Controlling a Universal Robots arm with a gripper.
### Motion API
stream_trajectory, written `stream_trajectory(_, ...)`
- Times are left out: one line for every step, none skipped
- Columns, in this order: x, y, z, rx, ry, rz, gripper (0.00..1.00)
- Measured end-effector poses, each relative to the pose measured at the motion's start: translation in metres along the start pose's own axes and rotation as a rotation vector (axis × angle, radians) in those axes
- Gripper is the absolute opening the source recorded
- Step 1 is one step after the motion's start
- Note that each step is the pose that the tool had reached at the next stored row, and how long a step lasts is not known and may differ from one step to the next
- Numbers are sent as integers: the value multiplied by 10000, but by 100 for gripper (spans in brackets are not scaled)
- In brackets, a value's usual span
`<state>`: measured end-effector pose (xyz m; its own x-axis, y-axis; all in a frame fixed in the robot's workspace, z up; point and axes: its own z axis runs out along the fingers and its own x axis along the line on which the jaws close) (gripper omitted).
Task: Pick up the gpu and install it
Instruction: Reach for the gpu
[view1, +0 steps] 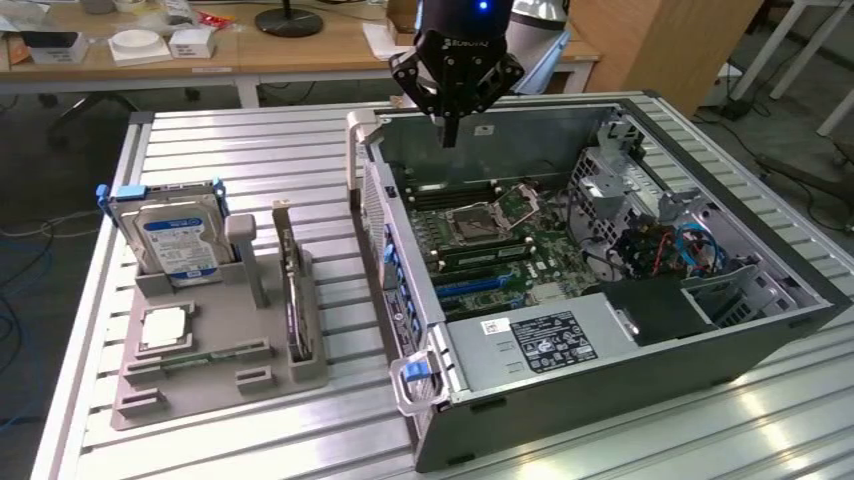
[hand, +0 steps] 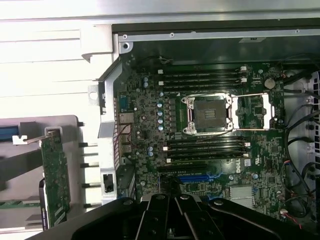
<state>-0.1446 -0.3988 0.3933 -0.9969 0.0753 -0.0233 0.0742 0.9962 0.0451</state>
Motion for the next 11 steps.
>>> stream_trajectory(8,-1,0,-1,0,0,10)
stream_trajectory(16,-1,0,-1,-1,0,10)
stream_trajectory(24,-2,-1,0,1,0,10)
stream_trajectory(33,-3,-1,0,0,0,10)
stream_trajectory(41,-3,-1,-1,0,-1,10)
stream_trajectory(49,-4,-1,0,0,-1,10)
stream_trajectory(57,-4,-2,0,0,-1,10)
stream_trajectory(66,-5,-2,0,0,0,10)
stream_trajectory(74,-6,-2,0,0,0,10)
stream_trajectory(82,-6,-2,0,0,0,10)
stream_trajectory(89,-7,-2,0,0,0,10)
